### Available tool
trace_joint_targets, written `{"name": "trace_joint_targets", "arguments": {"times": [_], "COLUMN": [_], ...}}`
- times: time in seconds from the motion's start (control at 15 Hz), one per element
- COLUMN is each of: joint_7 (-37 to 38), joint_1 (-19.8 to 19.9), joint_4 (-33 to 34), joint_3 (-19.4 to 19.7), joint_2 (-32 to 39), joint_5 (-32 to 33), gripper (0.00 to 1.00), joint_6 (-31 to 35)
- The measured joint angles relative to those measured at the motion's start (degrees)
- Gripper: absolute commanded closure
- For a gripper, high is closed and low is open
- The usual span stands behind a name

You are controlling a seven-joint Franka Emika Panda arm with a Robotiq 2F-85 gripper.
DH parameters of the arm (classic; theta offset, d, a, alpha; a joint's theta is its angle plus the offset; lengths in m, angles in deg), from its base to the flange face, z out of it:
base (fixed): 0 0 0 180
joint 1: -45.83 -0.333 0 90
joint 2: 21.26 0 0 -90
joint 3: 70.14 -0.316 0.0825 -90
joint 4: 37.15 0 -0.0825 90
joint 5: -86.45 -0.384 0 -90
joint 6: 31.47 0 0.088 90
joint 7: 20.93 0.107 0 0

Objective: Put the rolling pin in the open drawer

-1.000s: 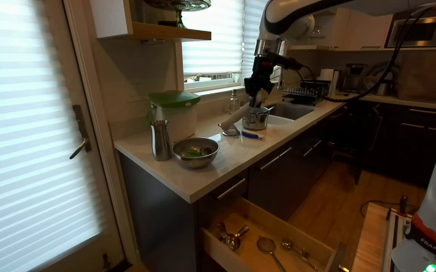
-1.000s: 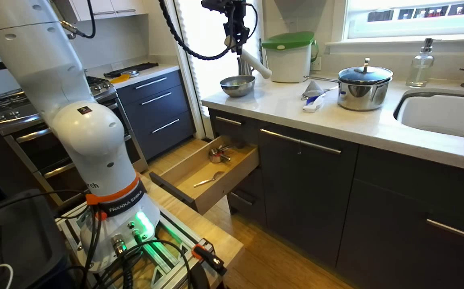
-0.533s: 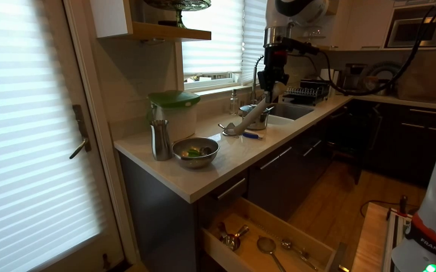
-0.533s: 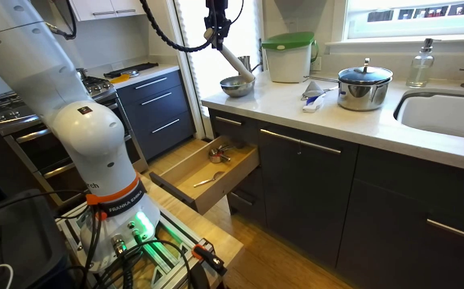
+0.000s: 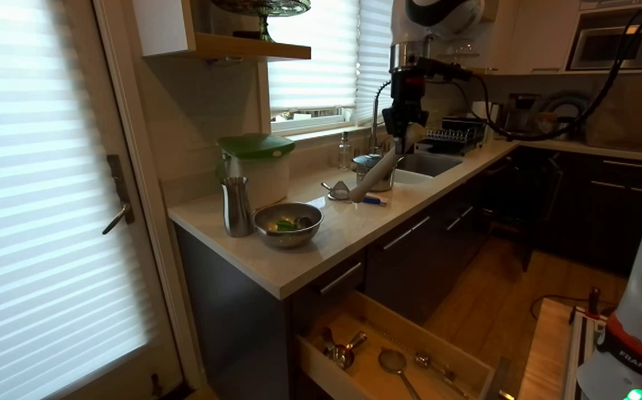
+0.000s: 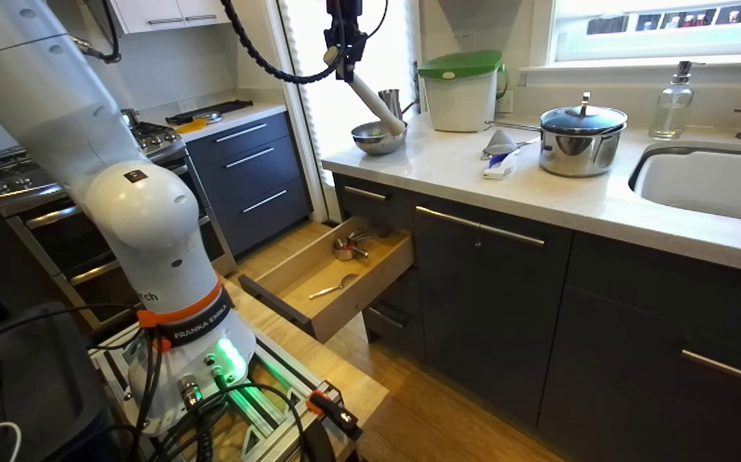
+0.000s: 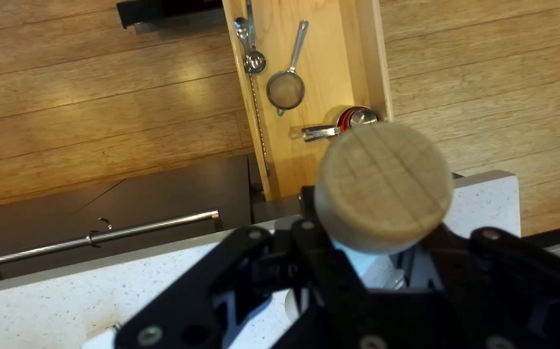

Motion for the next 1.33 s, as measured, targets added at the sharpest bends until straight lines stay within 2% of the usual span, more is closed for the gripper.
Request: {"name": "trace_joint_targets", "arguments": {"times": [0.33, 0.6, 0.87, 1.33], "joint_7": [2.9, 4.0, 4.0, 4.4], "joint_1": [-1.3, -3.5, -4.9, -5.4], "joint_4": [0.4, -0.1, -3.8, -15.9], "joint_3": [-3.5, -6.1, -6.8, -6.8], "joint_2": [-0.5, -0.6, -0.9, -4.5], "joint_5": [3.8, 3.2, -1.0, -9.5], "gripper": [0.92, 0.92, 0.92, 0.92], "joint_6": [-5.3, -8.4, -5.8, -0.3]}}
